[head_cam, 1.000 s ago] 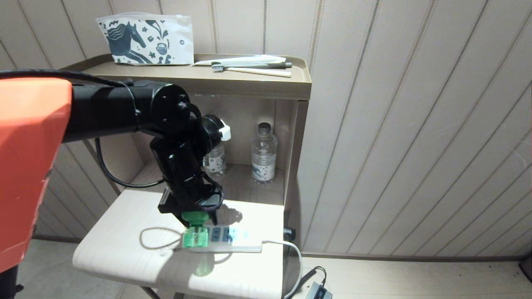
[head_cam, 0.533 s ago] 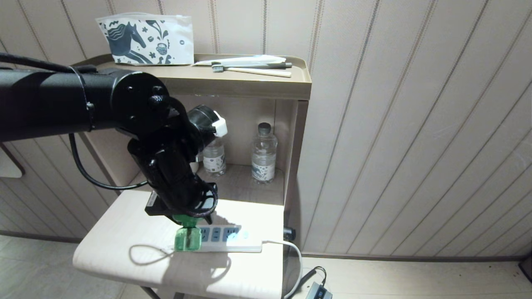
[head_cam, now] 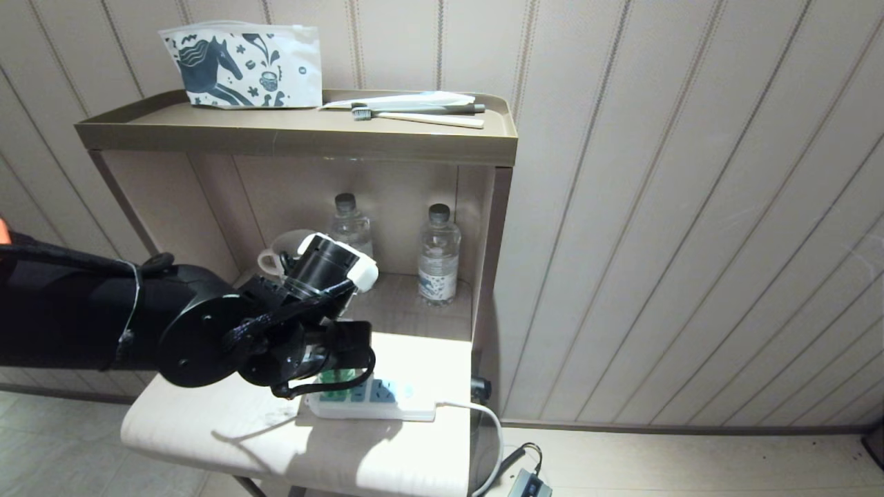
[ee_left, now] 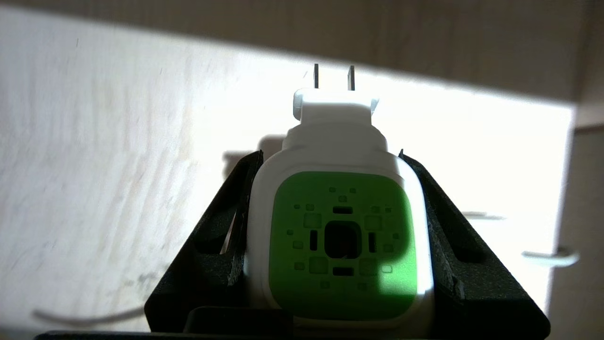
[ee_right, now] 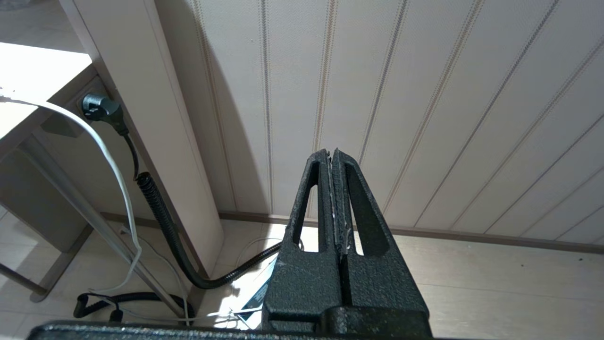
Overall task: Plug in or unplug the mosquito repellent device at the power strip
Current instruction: Insert the plug into the socket
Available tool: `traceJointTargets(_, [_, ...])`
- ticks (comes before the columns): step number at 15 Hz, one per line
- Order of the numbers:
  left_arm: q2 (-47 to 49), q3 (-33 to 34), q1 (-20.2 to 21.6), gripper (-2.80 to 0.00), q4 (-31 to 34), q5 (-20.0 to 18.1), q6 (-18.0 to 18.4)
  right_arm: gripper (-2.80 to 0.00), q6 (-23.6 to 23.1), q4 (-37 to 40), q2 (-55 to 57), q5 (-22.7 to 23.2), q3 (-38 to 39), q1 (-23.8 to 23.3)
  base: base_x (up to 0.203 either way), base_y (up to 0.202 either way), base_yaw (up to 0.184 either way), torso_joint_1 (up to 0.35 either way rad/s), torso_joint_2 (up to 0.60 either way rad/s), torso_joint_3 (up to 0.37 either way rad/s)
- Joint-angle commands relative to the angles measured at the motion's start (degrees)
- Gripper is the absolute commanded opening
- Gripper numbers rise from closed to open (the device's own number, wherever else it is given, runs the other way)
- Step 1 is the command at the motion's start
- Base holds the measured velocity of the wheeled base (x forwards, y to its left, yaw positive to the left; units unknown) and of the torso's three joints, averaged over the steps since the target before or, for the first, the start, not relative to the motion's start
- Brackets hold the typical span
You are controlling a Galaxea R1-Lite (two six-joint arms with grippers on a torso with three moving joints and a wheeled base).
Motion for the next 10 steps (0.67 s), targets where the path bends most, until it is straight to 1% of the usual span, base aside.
traceJointTargets(1, [-2.70, 4.06, -0.70, -2.80, -12.47, 0.69, -0.12, -2.80, -0.02, 0.01, -0.03, 0.05, 0.00, 0.00, 0.000, 0.000, 0.000, 0.000, 0.00, 0.000])
traceJointTargets(3, [-3.89, 4.35, -0.58, -2.80, -15.02, 0.69, -0.29, -2.80, -0.02, 0.01, -0.03, 0.05, 0.00, 0.00, 0.000, 0.000, 0.000, 0.000, 0.00, 0.000])
traceJointTargets(7, [-4.93, 6.27, -0.70, -2.80, -15.84, 0.84, -0.41, -2.80, -0.02, 0.01, -0.03, 0.05, 0.00, 0.00, 0.000, 0.000, 0.000, 0.000, 0.00, 0.000])
traceJointTargets(8, [-5.39, 9.35, -0.96, -2.80, -17.33, 0.92, -0.38, -2.80, -0.02, 0.01, -0.03, 0.05, 0.00, 0.00, 0.000, 0.000, 0.000, 0.000, 0.00, 0.000])
traceJointTargets(10, [-6.09, 14.41, -1.62, -2.80, -23.26, 1.25, -0.01, -2.80, -0.02, 0.01, -0.03, 0.00, 0.00, 0.00, 0.000, 0.000, 0.000, 0.000, 0.00, 0.000])
